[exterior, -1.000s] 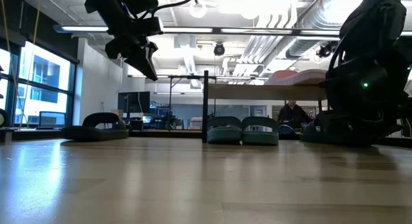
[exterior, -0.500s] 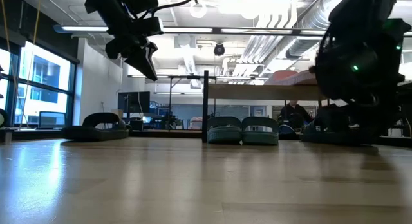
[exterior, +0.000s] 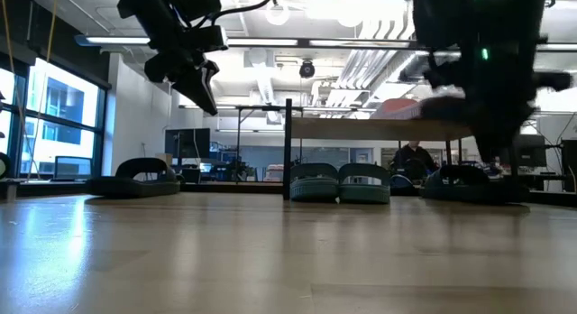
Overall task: Pick and place slides into the shelf
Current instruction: Put the black slipper under the shelf
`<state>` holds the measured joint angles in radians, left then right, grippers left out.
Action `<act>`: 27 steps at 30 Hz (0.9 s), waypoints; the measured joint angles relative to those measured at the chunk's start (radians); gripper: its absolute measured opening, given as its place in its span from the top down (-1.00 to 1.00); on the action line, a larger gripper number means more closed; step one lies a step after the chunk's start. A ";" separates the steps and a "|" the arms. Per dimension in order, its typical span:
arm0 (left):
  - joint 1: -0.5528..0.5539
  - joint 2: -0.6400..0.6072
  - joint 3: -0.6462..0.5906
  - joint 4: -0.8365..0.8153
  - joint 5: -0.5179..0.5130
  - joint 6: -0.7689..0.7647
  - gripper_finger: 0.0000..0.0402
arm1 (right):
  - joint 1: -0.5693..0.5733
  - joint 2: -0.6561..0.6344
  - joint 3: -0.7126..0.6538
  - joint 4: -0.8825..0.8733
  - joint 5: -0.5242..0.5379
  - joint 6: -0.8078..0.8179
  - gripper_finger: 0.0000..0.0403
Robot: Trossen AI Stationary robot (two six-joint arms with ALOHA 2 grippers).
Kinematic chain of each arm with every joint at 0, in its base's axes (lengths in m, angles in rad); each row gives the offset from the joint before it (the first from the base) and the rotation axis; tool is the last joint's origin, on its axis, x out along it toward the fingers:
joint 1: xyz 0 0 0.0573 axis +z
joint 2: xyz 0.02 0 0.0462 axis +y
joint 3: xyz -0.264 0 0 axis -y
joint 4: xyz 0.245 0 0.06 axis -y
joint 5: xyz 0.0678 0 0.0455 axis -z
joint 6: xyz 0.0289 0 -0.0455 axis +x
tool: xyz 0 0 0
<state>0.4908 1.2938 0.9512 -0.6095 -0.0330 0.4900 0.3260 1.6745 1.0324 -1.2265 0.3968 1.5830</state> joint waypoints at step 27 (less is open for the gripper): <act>-0.153 -0.008 0.151 -0.191 -0.152 -0.132 0.99 | 0.231 -0.445 0.061 0.201 0.495 -0.664 1.00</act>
<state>0.3380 1.2859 1.1027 -0.8003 -0.1848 0.3580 0.5572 1.2295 1.0933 -1.0253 0.8917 0.9195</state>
